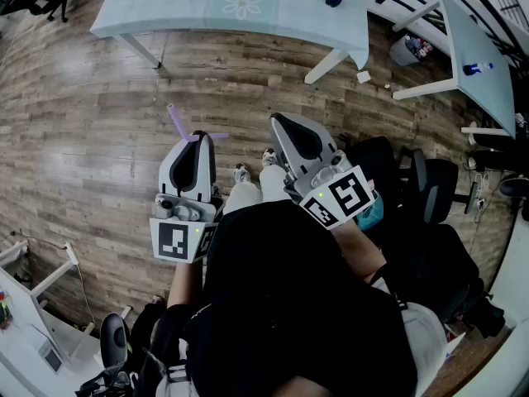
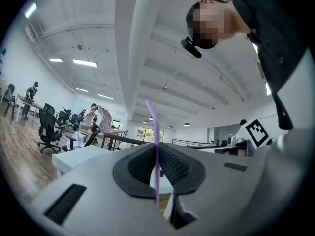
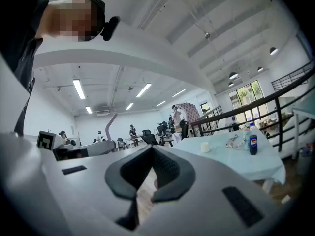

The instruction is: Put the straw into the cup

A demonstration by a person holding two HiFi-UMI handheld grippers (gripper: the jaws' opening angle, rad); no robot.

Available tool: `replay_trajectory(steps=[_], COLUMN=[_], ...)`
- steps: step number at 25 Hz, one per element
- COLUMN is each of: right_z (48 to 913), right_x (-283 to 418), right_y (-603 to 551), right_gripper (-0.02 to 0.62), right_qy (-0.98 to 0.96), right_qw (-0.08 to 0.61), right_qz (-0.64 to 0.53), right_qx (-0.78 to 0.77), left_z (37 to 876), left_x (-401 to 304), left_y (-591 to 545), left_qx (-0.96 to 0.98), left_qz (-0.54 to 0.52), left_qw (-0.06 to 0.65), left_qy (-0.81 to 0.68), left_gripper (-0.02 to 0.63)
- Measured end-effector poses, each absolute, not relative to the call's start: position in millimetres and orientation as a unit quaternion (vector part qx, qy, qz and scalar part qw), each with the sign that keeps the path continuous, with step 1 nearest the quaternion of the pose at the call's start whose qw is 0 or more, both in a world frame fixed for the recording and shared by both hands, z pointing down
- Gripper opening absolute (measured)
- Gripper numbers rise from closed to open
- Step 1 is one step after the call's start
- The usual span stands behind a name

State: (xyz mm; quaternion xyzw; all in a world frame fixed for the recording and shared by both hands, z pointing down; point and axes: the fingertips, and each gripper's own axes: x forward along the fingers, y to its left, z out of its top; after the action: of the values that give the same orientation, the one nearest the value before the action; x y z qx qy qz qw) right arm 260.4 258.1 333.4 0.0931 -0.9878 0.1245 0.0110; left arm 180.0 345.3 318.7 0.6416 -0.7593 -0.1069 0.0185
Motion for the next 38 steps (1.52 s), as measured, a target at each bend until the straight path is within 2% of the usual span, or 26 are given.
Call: replay_trajectory(steps=[8,38], right_z=[330.7,334.9], right_x=[247.5,258.4], right_y=[268.1,170.9], right_gripper=[0.008,0.008], right_qy=[-0.990,-0.989], right_qw=[0.012,0.008], right_qz=[0.123,0.141], right_qx=[0.072,0.044], left_z=[308.2,305.7], left_x=[172.9,191.1], left_y=[348.0,252.8], left_qx=[0.635,0.604], left_qz=[-0.105,-0.087], left_qw=[0.003,-0.002], left_qy=[-0.765,-0.792], left_gripper=[0.032,0.032])
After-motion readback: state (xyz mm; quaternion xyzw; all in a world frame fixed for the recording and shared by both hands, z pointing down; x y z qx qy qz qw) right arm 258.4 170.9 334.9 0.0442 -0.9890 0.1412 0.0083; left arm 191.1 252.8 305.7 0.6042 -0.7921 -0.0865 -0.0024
